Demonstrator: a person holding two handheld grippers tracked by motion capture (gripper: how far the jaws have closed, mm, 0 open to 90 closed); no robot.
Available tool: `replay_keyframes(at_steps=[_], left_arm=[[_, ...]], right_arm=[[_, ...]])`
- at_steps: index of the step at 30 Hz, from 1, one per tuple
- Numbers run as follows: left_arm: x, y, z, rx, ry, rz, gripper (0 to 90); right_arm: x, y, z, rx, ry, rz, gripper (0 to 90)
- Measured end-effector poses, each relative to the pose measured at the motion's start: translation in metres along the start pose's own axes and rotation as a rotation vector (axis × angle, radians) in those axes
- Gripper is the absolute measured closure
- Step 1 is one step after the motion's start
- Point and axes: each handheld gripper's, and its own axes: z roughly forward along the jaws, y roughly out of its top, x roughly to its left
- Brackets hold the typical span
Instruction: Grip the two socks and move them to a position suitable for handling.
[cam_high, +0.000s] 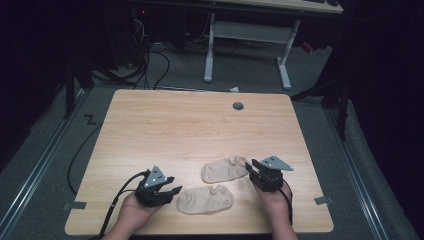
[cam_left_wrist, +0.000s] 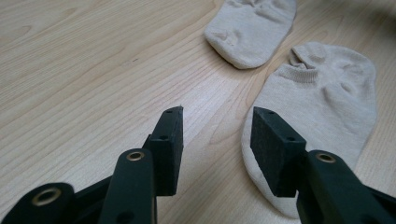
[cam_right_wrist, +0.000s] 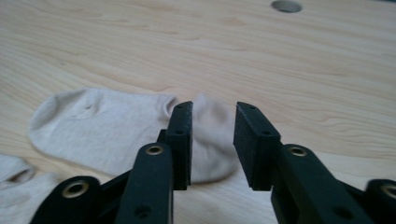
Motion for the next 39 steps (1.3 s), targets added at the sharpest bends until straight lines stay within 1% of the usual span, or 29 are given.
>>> replay_keyframes(at_steps=[2,3,4,5,6,8,10,11,12,15,17,18,19,20,22,23,25,28,31,33,36,39], left_arm=[[-0.001,0.001,0.001,0.004,-0.005,0.0,54.3],[-0.002,0.001,0.001,0.01,-0.029,-0.004,56.0],[-0.004,0.002,0.0,0.01,-0.049,-0.008,60.6],[-0.008,0.003,-0.001,0.007,-0.074,-0.007,62.7],[-0.014,0.004,-0.002,0.008,-0.102,0.009,65.2],[-0.024,0.004,-0.001,0.03,-0.134,0.04,69.3],[-0.036,0.001,0.003,0.069,-0.162,0.078,74.2],[-0.042,-0.001,0.006,0.099,-0.173,0.102,75.9],[-0.046,-0.002,0.009,0.12,-0.167,0.12,76.7],[-0.047,-0.005,0.015,0.165,-0.14,0.137,78.0],[-0.043,-0.006,0.018,0.179,-0.11,0.129,77.7],[-0.043,-0.006,0.018,0.179,-0.11,0.129,77.5],[-0.041,-0.007,0.018,0.18,-0.099,0.132,77.0],[-0.041,-0.007,0.018,0.18,-0.099,0.132,76.4],[-0.04,-0.007,0.017,0.177,-0.105,0.126,75.3],[-0.04,-0.006,0.017,0.173,-0.107,0.125,74.3],[-0.039,-0.005,0.014,0.152,-0.123,0.119,72.7],[-0.036,-0.004,0.011,0.125,-0.119,0.107,70.5],[-0.031,-0.003,0.009,0.109,-0.092,0.103,68.1],[-0.027,-0.003,0.009,0.108,-0.06,0.103,66.1],[-0.018,-0.003,0.01,0.097,-0.019,0.092,64.0],[-0.011,-0.002,0.011,0.082,0.021,0.074,61.8]], right_arm=[[0.002,0.0,0.0,-0.002,0.008,-0.016,67.5],[0.004,0.0,0.001,0.009,0.018,-0.025,68.7],[0.007,-0.001,0.004,0.03,0.033,-0.044,71.5],[0.009,-0.001,0.006,0.045,0.043,-0.052,74.5],[0.01,-0.002,0.01,0.064,0.057,-0.067,77.4],[0.013,-0.003,0.015,0.096,0.066,-0.086,83.0],[0.014,-0.004,0.018,0.118,0.079,-0.09,85.5],[0.014,-0.004,0.02,0.123,0.084,-0.098,85.8],[0.014,-0.004,0.021,0.129,0.082,-0.108,86.2],[0.014,-0.005,0.026,0.146,0.079,-0.118,86.7],[0.013,-0.006,0.031,0.162,0.073,-0.121,86.8],[0.013,-0.006,0.031,0.162,0.073,-0.121,86.8],[0.012,-0.007,0.035,0.181,0.068,-0.123,86.8],[0.012,-0.007,0.035,0.181,0.068,-0.123,86.8],[0.013,-0.008,0.038,0.2,0.07,-0.127,86.8],[0.014,-0.009,0.039,0.201,0.069,-0.135,86.8],[0.017,-0.008,0.04,0.202,0.078,-0.14,86.8],[0.024,-0.007,0.042,0.198,0.094,-0.153,86.8],[0.033,-0.005,0.045,0.197,0.114,-0.163,86.7],[0.039,-0.004,0.047,0.195,0.125,-0.167,86.6],[0.051,-0.002,0.051,0.197,0.146,-0.185,86.5],[0.059,0.0,0.054,0.195,0.167,-0.209,86.1]])
